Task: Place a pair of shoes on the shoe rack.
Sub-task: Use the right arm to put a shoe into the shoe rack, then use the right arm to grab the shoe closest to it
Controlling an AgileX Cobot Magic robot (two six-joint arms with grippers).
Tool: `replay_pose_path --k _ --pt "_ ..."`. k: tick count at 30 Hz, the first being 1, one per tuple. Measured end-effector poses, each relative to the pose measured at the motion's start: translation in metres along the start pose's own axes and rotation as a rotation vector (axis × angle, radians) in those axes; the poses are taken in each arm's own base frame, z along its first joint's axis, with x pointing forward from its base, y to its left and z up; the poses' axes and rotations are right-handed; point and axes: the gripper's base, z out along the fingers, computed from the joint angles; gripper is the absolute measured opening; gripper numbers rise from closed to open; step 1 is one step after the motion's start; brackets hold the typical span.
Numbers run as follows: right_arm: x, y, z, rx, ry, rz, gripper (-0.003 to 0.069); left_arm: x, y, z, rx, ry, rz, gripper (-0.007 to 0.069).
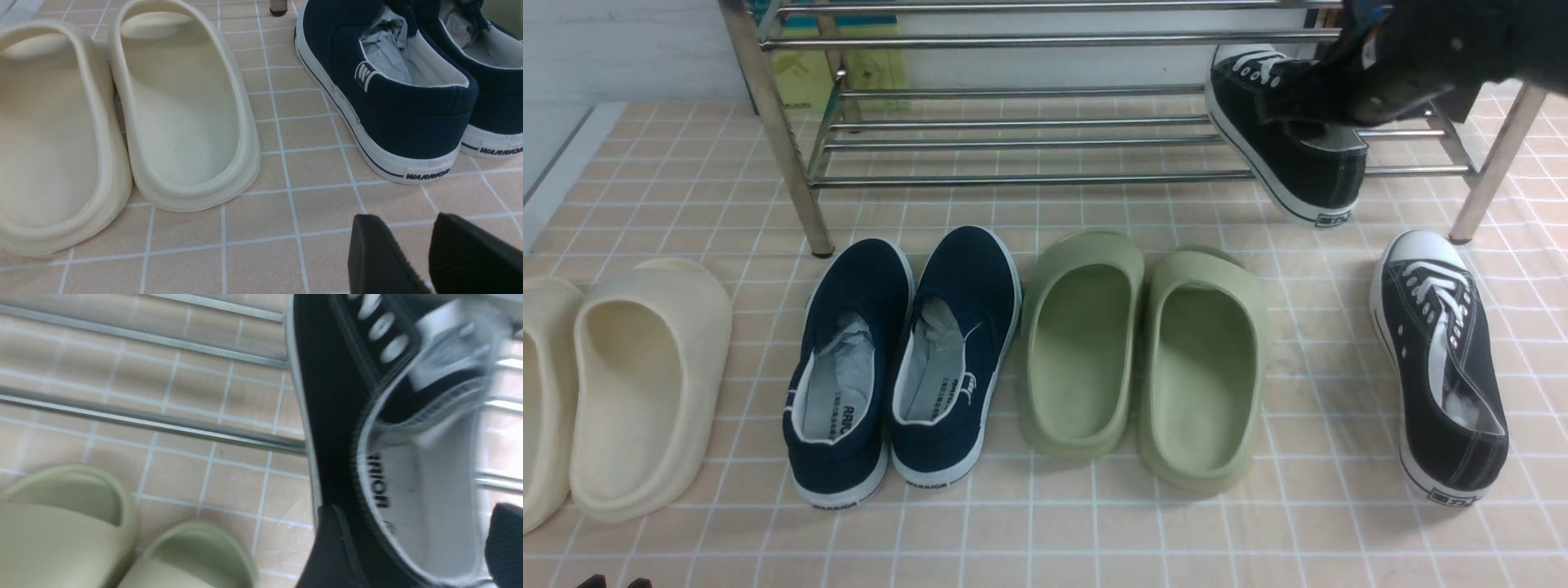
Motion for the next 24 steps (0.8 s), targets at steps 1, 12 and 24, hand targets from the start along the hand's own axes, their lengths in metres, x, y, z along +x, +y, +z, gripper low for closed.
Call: replay_pose_path --k 1,12,24 --pt "-0.003 -0.001 -0.009 -0.001 -0.011 0.002 0.0468 0.0 0.0 0.0 0.0 0.0 0.0 0.0241" --pt "0.045 -0.023 -0.101 0.033 0.144 0.025 0.041 0.0 0.0 0.0 0.0 0.0 0.0 0.0241" --pt "0.173 -0.021 -0.015 0.087 0.351 0.194 0.0404 0.0 0.0 0.0 0.0 0.0 0.0 0.0241"
